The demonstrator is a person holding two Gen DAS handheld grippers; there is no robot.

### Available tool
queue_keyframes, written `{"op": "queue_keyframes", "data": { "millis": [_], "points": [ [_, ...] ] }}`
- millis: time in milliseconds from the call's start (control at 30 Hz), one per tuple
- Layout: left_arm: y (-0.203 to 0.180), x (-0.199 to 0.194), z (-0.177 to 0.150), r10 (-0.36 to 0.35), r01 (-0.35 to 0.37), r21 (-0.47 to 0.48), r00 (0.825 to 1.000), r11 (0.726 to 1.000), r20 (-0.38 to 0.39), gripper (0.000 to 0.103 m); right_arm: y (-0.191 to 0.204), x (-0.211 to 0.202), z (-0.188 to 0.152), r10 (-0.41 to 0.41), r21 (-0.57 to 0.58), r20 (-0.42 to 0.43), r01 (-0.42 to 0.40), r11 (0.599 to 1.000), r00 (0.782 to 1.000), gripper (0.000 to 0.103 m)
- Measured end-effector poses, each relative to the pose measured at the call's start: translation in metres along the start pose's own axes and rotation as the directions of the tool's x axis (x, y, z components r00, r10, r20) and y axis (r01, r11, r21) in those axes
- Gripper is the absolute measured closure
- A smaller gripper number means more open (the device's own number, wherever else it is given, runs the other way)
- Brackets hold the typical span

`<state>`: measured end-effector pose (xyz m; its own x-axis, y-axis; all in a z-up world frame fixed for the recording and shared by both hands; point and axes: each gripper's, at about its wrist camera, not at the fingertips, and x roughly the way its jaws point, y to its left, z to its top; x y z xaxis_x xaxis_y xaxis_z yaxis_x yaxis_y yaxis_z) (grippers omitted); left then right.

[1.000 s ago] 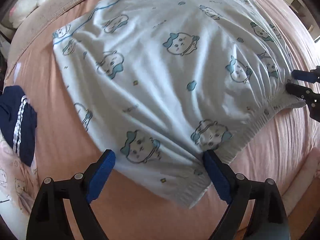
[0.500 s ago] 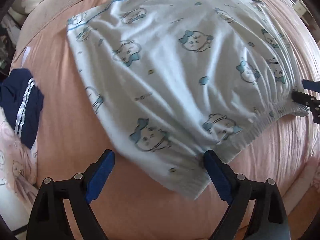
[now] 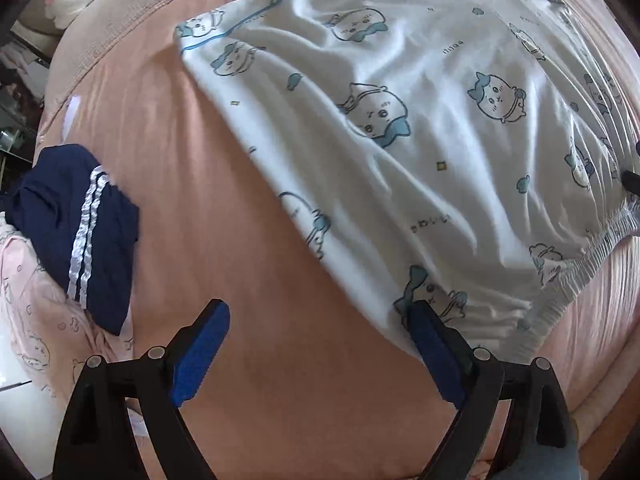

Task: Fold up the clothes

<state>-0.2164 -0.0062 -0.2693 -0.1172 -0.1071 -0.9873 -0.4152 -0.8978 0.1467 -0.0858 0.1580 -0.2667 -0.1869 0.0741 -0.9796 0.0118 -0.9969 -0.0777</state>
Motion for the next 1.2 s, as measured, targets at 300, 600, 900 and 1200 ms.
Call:
{"op": "queue_keyframes", "data": {
  "millis": [300,600,900,1200],
  "points": [
    [0.010,-0.026,0.045,-0.147,0.192,-0.147,0.951,0.970,0.272,0.011,-0.095,-0.028,0.015,0.139,0.451,0.211,-0.223,0.864,0.968,0.028],
    [0.054,-0.027,0.083,-0.186,0.269,-0.207,0.919,0.941,0.347,0.011,-0.183,0.036,0.082,0.245,0.517,0.230,-0.332,0.789,0.942,0.028],
    [0.081,-0.047,0.041,-0.187,0.279,-0.243,0.920,0.929,0.344,0.011,-0.178,0.052,0.095,0.315,0.489,0.266,-0.409,0.771,0.911,0.101],
    [0.075,-0.047,0.039,-0.200,0.279,-0.198,0.918,0.939,0.344,0.011,-0.179,0.064,0.120,0.363,0.492,0.289,-0.463,0.737,0.886,0.065]
  ]
}}
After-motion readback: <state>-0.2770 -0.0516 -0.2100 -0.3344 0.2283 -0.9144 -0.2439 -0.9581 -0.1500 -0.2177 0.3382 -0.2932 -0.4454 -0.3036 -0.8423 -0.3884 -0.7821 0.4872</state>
